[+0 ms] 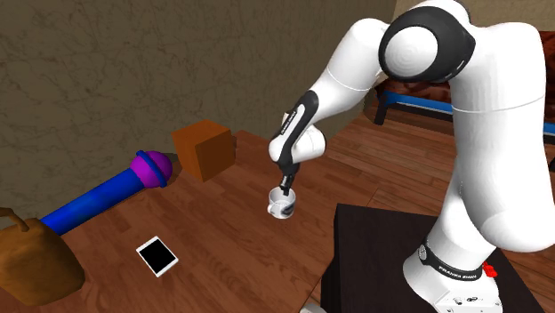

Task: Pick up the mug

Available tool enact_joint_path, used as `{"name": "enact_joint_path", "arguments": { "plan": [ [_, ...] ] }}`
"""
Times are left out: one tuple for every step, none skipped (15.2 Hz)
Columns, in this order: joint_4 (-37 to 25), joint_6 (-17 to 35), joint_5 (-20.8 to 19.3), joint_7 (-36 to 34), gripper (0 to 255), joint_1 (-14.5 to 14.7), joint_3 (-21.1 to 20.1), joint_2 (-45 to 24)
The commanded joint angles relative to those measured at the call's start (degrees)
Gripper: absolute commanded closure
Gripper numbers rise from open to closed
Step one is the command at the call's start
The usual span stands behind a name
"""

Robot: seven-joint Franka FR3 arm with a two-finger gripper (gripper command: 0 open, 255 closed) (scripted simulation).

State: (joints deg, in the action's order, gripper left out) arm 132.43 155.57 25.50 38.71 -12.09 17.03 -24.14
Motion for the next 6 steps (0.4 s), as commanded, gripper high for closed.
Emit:
{"name": "enact_joint_path", "arguments": {
  "plan": [
    [0.5,-1.0,-1.1,-0.9,255,0.7,0.9,1.5],
    [0.6,-1.5,-1.7,-1.4,255,1.0,1.4,2.2],
    [0.8,-2.1,-2.4,-1.8,255,1.4,1.9,3.0],
    [0.9,-2.7,-3.0,-2.4,255,1.7,2.3,3.8],
    [0.9,-2.8,-3.1,-2.4,255,1.8,2.4,3.9],
    [0.9,-2.8,-3.1,-2.4,255,1.8,2.4,3.9]
  ]
}}
